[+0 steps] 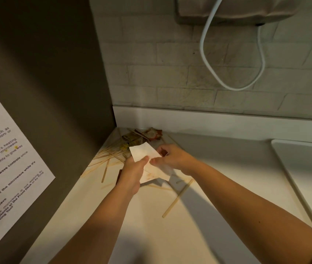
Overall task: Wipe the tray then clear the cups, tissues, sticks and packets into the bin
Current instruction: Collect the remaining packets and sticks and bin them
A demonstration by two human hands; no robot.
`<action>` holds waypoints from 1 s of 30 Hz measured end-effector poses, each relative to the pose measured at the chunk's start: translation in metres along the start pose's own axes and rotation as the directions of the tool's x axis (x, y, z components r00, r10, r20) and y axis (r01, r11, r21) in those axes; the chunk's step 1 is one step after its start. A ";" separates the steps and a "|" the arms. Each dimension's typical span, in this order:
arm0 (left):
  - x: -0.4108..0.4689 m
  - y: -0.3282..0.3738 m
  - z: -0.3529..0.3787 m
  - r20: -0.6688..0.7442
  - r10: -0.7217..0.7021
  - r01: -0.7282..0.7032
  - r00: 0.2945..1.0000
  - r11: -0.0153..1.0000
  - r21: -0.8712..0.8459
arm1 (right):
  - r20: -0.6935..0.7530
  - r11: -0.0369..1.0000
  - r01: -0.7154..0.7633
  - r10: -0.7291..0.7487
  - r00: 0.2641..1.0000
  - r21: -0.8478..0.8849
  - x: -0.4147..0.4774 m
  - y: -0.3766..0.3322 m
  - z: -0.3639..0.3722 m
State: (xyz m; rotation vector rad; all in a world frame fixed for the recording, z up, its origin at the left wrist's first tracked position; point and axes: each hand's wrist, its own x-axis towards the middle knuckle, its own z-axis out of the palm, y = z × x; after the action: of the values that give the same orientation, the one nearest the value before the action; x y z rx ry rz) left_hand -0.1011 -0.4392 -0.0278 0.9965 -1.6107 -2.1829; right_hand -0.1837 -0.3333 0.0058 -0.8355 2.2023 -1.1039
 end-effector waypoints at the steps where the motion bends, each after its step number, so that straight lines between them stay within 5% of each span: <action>1: 0.000 -0.001 -0.003 -0.015 -0.010 0.010 1.000 1.000 -0.003 | 0.014 1.000 0.004 -0.004 1.000 -0.023 -0.002 0.003 -0.005; 7: 0.006 0.005 -0.027 -0.116 -0.018 0.020 0.993 1.000 0.016 | 0.196 0.905 0.124 -0.046 0.980 -0.407 -0.023 0.027 -0.034; 18: 0.012 0.011 -0.039 -0.129 -0.004 0.006 0.992 1.000 0.013 | 0.311 0.748 0.235 -0.041 0.950 -0.621 -0.034 0.060 -0.024; 26: 0.013 0.012 -0.045 -0.150 -0.001 0.006 0.989 0.999 0.035 | 0.061 0.777 0.078 -0.051 0.997 -0.625 -0.032 0.071 -0.043; 30: 0.013 0.011 -0.043 -0.140 -0.005 0.011 0.990 0.999 0.044 | 0.062 0.714 0.057 -0.019 0.998 -0.698 -0.032 0.077 -0.039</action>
State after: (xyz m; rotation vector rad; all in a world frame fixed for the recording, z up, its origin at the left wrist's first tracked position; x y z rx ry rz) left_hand -0.0846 -0.4822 -0.0290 1.1434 -1.6000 -2.0400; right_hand -0.2114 -0.2544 -0.0327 -1.1957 2.5868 -0.1956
